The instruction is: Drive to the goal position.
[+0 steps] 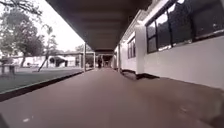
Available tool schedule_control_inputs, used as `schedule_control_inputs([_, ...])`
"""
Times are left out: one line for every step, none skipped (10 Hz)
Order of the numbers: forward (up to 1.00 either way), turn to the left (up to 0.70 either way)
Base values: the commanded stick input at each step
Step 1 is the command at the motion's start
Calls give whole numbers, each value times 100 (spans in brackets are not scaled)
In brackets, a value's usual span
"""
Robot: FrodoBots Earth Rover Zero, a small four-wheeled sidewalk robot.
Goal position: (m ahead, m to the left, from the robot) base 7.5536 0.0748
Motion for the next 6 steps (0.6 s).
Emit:
schedule_control_inputs([85,0])
schedule_control_inputs([85,0])
schedule_control_inputs([85,0])
schedule_control_inputs([85,0])
schedule_control_inputs([85,0])
schedule_control_inputs([85,0])
